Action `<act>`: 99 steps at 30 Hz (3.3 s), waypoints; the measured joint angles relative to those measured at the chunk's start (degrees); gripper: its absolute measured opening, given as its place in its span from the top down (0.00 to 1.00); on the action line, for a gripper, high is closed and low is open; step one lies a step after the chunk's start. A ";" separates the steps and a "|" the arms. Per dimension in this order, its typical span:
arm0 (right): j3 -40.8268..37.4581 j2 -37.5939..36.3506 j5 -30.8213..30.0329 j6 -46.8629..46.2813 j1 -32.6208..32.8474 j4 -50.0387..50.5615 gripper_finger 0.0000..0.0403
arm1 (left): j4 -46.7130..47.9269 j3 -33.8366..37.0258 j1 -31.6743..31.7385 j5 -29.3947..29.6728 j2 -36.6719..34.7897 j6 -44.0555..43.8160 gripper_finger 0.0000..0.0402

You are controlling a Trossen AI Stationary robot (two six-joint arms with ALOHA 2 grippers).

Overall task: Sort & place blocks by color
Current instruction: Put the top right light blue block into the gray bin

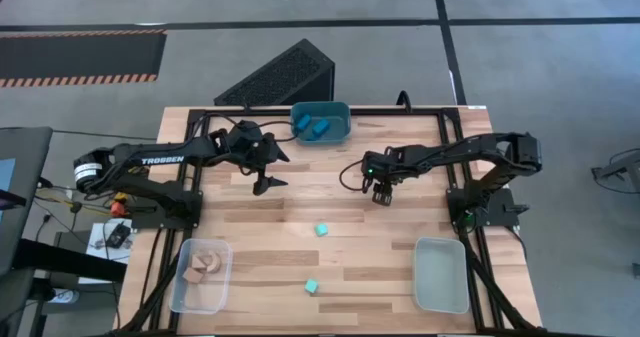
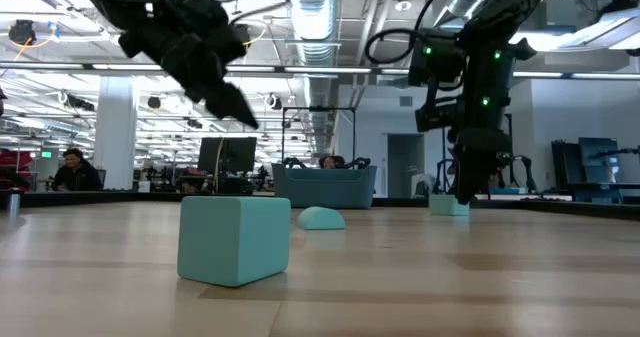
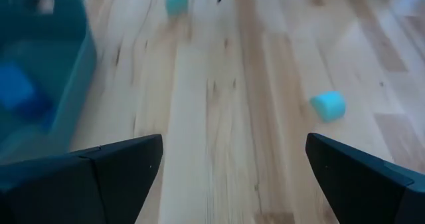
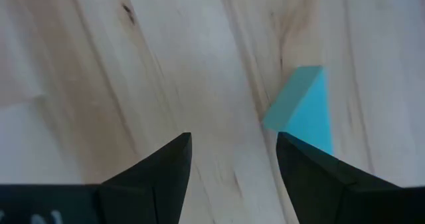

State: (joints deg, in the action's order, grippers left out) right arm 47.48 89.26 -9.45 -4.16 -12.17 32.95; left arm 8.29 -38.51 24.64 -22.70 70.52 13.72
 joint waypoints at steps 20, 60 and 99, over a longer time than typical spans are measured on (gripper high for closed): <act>8.85 1.95 0.74 7.63 -14.52 4.62 0.39 | -16.33 4.77 2.24 -1.03 0.00 -6.96 0.11; 3.04 8.08 20.32 25.06 -25.80 -9.19 0.40 | -25.78 4.77 -7.37 33.90 0.00 -37.69 0.11; 22.63 5.56 -5.69 21.24 9.73 -34.66 0.67 | -41.04 3.98 -4.39 2.85 -0.04 -73.24 0.11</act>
State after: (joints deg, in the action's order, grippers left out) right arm 70.12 94.82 -15.14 17.08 -2.44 -1.71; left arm -32.75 -34.53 20.25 -19.85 70.48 -59.53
